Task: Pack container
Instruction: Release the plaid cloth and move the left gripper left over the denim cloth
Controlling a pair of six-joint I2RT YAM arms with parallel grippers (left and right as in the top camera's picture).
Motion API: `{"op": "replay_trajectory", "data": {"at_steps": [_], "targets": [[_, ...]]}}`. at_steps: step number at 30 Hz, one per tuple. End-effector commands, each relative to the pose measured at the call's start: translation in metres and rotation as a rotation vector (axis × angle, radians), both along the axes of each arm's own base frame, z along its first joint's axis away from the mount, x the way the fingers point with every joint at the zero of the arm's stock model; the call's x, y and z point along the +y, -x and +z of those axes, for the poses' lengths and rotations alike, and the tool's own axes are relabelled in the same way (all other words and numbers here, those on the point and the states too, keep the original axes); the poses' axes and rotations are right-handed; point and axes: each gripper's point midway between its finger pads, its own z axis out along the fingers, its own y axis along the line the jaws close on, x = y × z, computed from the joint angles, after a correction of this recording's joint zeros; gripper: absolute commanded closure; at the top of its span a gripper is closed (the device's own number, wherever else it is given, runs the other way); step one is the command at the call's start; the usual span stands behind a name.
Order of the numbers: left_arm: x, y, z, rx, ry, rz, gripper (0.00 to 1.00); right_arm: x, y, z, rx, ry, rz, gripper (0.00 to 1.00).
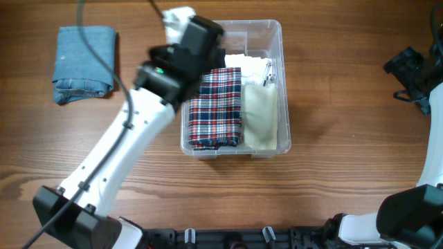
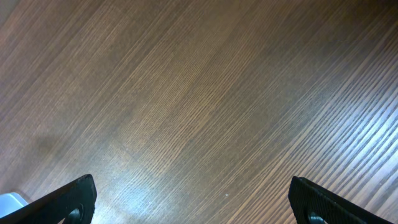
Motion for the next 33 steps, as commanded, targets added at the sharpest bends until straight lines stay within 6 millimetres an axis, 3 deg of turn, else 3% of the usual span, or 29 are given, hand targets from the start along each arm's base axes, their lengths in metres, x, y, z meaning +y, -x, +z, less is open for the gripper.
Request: {"op": "replay_trajectory", "data": {"at_steps": [1, 2, 5, 10, 11, 13, 19, 24, 33], "targets": [[0.076, -0.022, -0.005, 0.008, -0.088, 0.16, 0.0, 0.0, 0.0, -0.006, 0.006, -0.016, -0.012, 0.0], [0.094, -0.026, -0.008, 0.012, -0.082, 0.201, 0.01, 0.0, 0.0, -0.006, 0.006, -0.016, -0.012, 0.0], [0.142, -0.038, -0.019, 0.03, -0.006, 0.278, 0.23, 0.0, 0.0, -0.006, 0.006, -0.016, -0.012, 0.0], [0.212, -0.052, -0.029, 0.006, 0.165, 0.355, 0.93, 0.0, 0.0, -0.006, 0.006, -0.016, -0.012, 0.0], [0.222, -0.054, -0.03, -0.001, 0.175, 0.37, 0.96, 0.0, 0.0, -0.006, 0.006, -0.016, -0.012, 0.0], [0.246, -0.057, -0.035, -0.015, 0.187, 0.412, 0.96, 0.0, 0.0, -0.006, 0.006, -0.016, -0.012, 0.0], [0.276, -0.062, -0.066, 0.036, 0.161, 0.454, 0.96, 0.0, 0.0, -0.006, 0.006, -0.016, -0.012, 0.0], [0.296, -0.063, -0.112, 0.124, 0.107, 0.514, 0.96, 0.0, 0.0, -0.006, 0.006, -0.016, -0.012, 0.0], [0.318, -0.066, -0.197, 0.294, 0.011, 0.473, 0.96, 0.0, 0.0, -0.006, 0.006, -0.016, -0.012, 0.0]]}}
